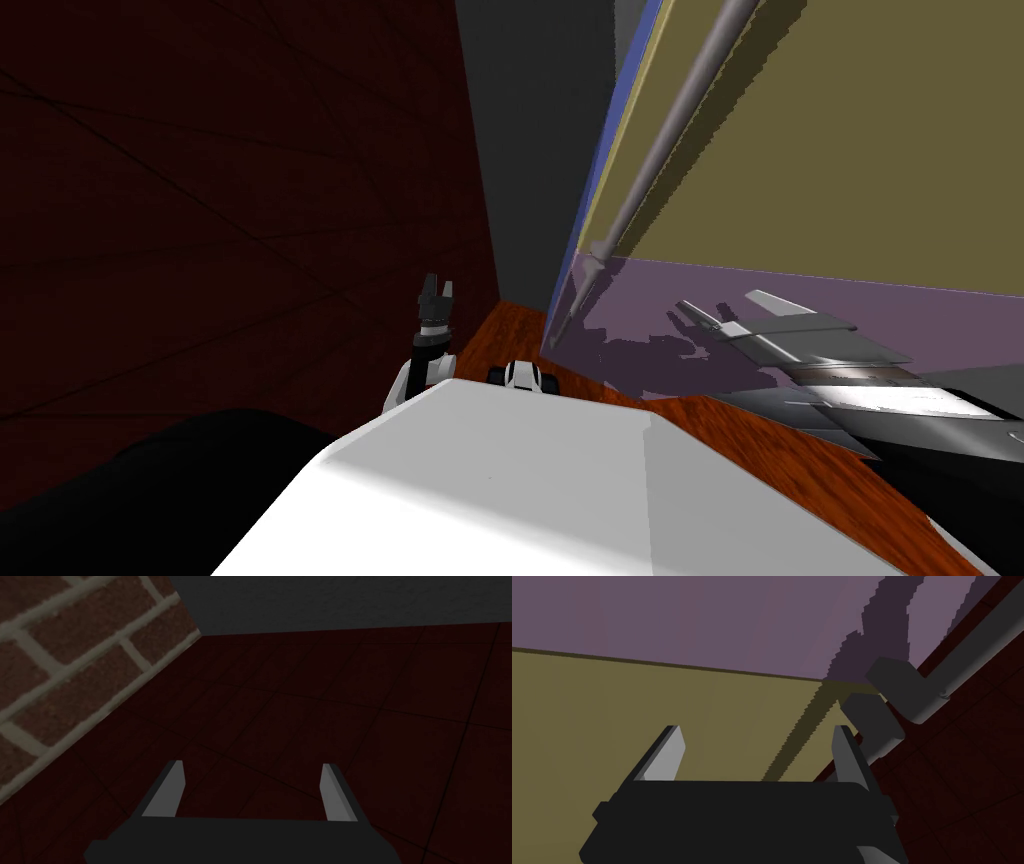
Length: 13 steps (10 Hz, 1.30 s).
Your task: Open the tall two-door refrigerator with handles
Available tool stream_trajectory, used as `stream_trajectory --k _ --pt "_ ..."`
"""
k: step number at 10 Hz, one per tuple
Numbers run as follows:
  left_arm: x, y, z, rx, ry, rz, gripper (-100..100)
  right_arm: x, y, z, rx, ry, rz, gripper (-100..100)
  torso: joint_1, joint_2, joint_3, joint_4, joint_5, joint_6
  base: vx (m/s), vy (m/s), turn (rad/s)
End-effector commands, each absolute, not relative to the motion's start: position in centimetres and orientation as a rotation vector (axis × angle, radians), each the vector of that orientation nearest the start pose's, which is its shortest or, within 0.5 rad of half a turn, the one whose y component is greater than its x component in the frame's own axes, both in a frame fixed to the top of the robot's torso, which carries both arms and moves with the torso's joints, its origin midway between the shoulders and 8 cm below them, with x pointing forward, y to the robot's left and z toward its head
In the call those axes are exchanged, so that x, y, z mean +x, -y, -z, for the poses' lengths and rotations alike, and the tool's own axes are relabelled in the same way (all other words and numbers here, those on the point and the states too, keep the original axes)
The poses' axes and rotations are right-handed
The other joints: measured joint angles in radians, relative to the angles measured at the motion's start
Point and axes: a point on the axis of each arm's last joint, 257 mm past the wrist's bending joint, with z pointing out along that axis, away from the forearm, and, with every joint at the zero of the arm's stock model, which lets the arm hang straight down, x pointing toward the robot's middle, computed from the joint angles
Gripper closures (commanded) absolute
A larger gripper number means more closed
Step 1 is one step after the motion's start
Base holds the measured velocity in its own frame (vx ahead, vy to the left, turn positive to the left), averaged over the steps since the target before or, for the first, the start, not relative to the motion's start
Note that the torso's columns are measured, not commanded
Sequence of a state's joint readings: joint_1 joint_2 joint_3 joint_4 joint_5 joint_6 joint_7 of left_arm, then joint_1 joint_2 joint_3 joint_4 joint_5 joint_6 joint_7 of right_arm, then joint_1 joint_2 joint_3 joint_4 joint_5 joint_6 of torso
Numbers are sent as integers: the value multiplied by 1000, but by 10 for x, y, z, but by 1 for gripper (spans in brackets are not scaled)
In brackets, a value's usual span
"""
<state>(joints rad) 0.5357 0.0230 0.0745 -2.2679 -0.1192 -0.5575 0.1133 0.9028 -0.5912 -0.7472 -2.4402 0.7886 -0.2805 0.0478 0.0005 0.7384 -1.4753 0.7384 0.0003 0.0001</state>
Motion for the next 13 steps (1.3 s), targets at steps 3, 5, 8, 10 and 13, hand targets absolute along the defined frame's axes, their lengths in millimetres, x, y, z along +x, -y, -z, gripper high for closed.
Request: stream_trajectory --k 3,5,8,10,13 --pt "333 -288 -18 -588 -672 1254 0 305 411 -38 -511 -1391 402 -100 -2 -1 -1 -1 -1 0 157 187 -40" --pt "333 -288 -18 -588 -671 1254 0 306 389 -52 -625 -1357 452 -100 -2 3 1 1 -1 0 110 161 -49" --pt "333 -288 -18 -588 -672 1254 0 305 355 -64 -716 -1307 453 -100 4 -1 -2 -1 2 -6 66 97 -45" --pt "333 -288 -18 -587 -672 1254 0 304 365 -65 -681 -1324 461 -100 6 -4 -4 -2 3 -5 47 16 -33" --pt "333 -288 -18 -587 -671 1254 0 305 356 -57 -703 -1328 435 100 2 -8 -8 -2 3 -5 -35 -5 6"
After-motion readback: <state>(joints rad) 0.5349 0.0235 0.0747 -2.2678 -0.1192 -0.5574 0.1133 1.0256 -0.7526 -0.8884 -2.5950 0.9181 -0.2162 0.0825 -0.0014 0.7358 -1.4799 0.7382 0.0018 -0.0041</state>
